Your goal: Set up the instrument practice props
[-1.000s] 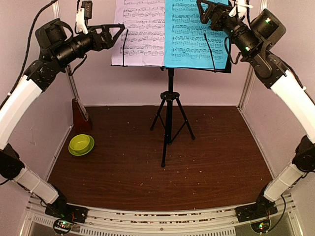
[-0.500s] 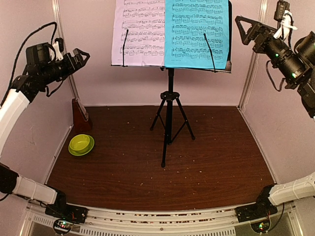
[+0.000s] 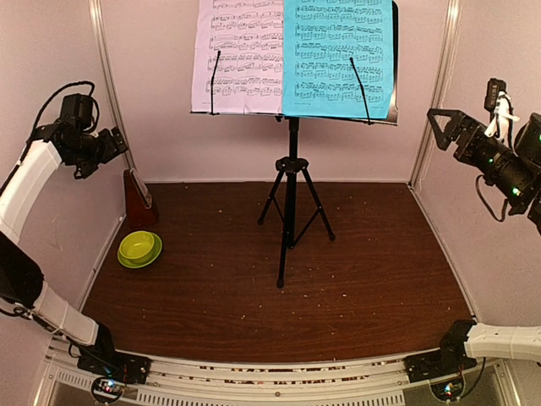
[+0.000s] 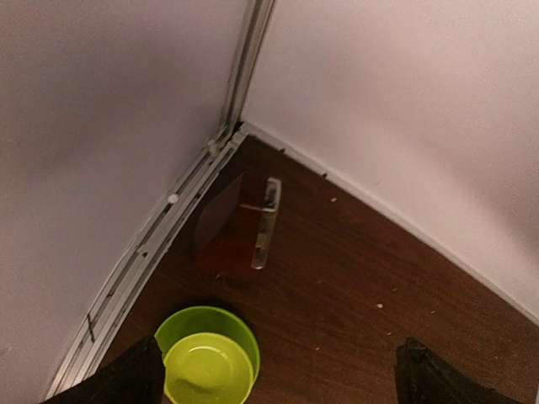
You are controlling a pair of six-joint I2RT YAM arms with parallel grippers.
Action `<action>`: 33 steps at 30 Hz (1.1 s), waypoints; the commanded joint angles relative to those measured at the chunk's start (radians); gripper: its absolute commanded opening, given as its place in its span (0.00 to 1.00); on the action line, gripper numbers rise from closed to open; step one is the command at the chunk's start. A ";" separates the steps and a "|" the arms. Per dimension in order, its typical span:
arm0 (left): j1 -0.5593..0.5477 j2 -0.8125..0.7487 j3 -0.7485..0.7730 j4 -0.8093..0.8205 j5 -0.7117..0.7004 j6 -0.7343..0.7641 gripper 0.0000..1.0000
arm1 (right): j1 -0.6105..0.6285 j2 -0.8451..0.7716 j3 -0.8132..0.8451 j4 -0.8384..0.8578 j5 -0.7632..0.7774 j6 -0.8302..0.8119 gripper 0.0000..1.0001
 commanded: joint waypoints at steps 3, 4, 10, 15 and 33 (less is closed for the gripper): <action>0.017 0.199 0.244 -0.249 -0.169 -0.097 0.98 | -0.007 -0.050 -0.107 -0.084 0.042 0.111 0.98; 0.018 0.230 0.279 -0.275 -0.172 -0.115 0.98 | -0.007 -0.052 -0.115 -0.087 0.040 0.115 0.98; 0.022 0.372 0.391 -0.275 -0.115 -0.055 0.98 | -0.007 -0.041 -0.141 -0.079 0.034 0.132 1.00; 0.064 0.455 0.440 -0.284 -0.030 0.044 0.98 | -0.007 -0.031 -0.149 -0.066 0.040 0.135 1.00; 0.097 0.700 0.605 -0.206 0.074 0.295 0.93 | -0.008 0.060 -0.120 -0.029 0.003 0.133 1.00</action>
